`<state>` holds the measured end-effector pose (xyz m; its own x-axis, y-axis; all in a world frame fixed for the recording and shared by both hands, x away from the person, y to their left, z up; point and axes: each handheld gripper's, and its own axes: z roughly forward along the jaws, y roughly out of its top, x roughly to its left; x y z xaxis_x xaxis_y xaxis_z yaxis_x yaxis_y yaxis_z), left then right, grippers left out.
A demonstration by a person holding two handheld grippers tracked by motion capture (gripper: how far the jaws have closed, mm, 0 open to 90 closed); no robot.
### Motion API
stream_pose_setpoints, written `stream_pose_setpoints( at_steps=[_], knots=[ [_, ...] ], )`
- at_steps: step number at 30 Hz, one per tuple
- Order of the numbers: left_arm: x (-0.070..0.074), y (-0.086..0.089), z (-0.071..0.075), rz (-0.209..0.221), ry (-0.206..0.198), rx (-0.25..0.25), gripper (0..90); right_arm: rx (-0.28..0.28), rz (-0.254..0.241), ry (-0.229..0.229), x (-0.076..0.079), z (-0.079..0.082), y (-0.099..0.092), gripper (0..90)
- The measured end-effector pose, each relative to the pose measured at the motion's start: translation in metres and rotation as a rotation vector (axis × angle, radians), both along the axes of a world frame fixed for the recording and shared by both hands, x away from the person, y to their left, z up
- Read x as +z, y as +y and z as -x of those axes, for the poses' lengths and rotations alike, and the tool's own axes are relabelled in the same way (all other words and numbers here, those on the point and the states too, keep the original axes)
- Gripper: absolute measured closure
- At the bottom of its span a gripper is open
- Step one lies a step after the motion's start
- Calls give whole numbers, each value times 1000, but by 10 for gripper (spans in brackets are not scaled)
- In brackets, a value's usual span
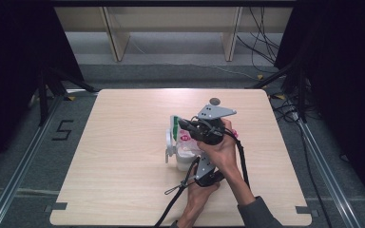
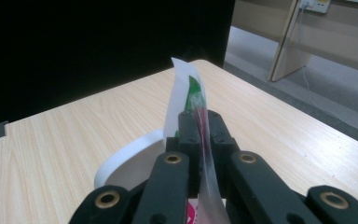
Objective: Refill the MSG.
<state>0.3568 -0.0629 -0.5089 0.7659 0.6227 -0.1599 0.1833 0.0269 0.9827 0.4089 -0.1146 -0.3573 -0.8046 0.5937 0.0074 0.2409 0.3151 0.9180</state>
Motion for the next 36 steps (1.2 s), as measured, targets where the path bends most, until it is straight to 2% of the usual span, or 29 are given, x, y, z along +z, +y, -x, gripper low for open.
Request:
stream_pose_setpoints(
  at_steps=[1, 2, 3, 5, 8, 9, 11, 14, 15, 17, 18, 19, 20, 21, 22, 23, 24, 25, 27, 30, 32, 34, 36],
  knots=[
    [0, 0, 0, -4, 4, 0, 729, -6, 14, -23, 0, -1, -1, 882],
    [-1, 0, -1, 9, -2, -3, 729, -4, 3, -4, -1, -1, 0, 882],
    [-1, 0, 0, 3, 3, 0, 729, -4, 1, 10, -1, -1, 0, 882],
    [0, 0, 0, 12, 0, 0, 730, 2, 0, 2, -1, 0, 1, 882],
    [-1, 0, 0, 1, 4, 0, 729, 3, 8, -7, -1, -2, 1, 882],
    [-1, 1, 0, 2, 2, 0, 729, -3, 2, 7, -2, -2, 1, 882],
    [0, 0, 0, 6, 1, 1, 730, 3, -6, 4, -1, -1, 1, 882],
    [-1, 0, 0, 7, 6, 2, 729, -2, 13, 1, -2, -1, 2, 882],
    [-1, 0, 0, 8, 5, 1, 728, -2, 20, -15, -3, -2, 2, 882],
    [0, 1, 0, 8, 5, 5, 729, -2, 1, 5, -2, -1, 1, 882],
    [0, 1, 0, 8, 5, 3, 729, 1, 0, -7, -1, -2, 2, 882],
    [-1, 0, 0, 6, 8, 4, 728, -12, 3, 19, -1, 0, 1, 882],
    [-1, 0, 0, 4, 7, 3, 728, -11, 2, -2, -3, -2, 2, 882],
    [-2, 1, -1, 1, 6, 2, 728, 11, 7, -1, -4, -4, 1, 882],
    [-1, 1, -1, 2, 7, 1, 729, -6, -12, 8, -4, -4, 0, 882],
    [-1, -2, 0, 47, 12, 0, 729, -5, -18, 16, -2, -3, -1, 882],
    [-1, 0, 0, 8, 4, 2, 729, 2, -19, 6, -1, -3, -2, 882],
    [-1, 0, 0, 5, 6, 0, 729, -1, -16, -9, -1, -3, -3, 882],
    [-2, 0, 1, 6, 10, -1, 728, 9, -9, 12, -3, -3, -2, 882],
    [-1, 0, 1, 11, 4, 6, 729, 11, 1, -9, -3, -3, -1, 882],
    [-2, 0, 1, 8, 9, 3, 729, 4, 2, 0, -2, -2, -1, 882],
    [-2, 0, 1, 12, 5, 4, 729, -5, -13, 28, -3, -1, 0, 882],
    [0, 0, 1, 13, -1, 2, 729, -4, 3, 14, 0, 2, 0, 882]
  ],
)
